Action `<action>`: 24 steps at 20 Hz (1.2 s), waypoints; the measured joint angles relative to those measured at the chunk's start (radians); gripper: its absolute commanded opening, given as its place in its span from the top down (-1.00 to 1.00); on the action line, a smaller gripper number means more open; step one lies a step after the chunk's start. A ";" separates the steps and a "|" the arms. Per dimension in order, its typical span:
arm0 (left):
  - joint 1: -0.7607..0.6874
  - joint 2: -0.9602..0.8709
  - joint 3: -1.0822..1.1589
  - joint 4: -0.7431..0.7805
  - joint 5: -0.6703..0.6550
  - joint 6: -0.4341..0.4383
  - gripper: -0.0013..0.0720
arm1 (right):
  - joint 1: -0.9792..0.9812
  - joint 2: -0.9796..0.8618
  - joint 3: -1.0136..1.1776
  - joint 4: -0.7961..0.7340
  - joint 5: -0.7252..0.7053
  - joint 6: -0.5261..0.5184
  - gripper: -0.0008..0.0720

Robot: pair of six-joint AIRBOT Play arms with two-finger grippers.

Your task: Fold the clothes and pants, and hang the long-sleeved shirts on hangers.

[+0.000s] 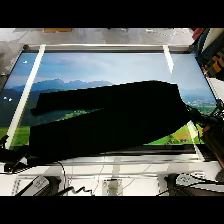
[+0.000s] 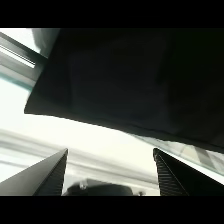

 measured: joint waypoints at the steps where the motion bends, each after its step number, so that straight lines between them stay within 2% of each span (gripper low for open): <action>1: 0.001 0.000 -0.021 0.000 0.018 0.001 -0.72 | 0.000 0.000 0.000 0.000 0.001 0.000 0.92; 6: 0.002 0.000 -0.080 -0.003 0.132 0.005 -0.51 | 0.000 0.000 0.000 0.000 0.008 0.000 0.92; 8: 0.002 0.001 -0.092 -0.003 0.172 0.005 -0.11 | 0.000 0.000 0.001 0.000 0.011 0.000 0.92; 11: 0.003 0.002 -0.114 0.010 0.208 0.006 0.74 | 0.000 0.000 0.001 0.000 0.021 0.000 0.92; 12: 0.002 0.002 -0.120 0.002 0.203 0.018 0.93 | 0.000 0.002 0.001 0.000 0.027 0.000 0.92; 15: 0.002 0.015 -0.113 0.004 0.198 0.055 0.93 | 0.000 0.012 0.001 -0.003 0.052 0.000 0.92; 17: 0.001 0.045 -0.074 -0.034 0.282 0.079 0.93 | 0.000 0.034 0.001 -0.016 0.067 0.000 0.92; 19: 0.002 0.082 -0.031 -0.006 0.218 0.105 0.93 | 0.000 0.069 0.001 -0.025 0.073 0.000 0.92; 24: 0.001 0.167 0.075 -0.119 0.228 0.134 0.93 | 0.000 0.198 0.001 -0.111 0.097 0.027 0.92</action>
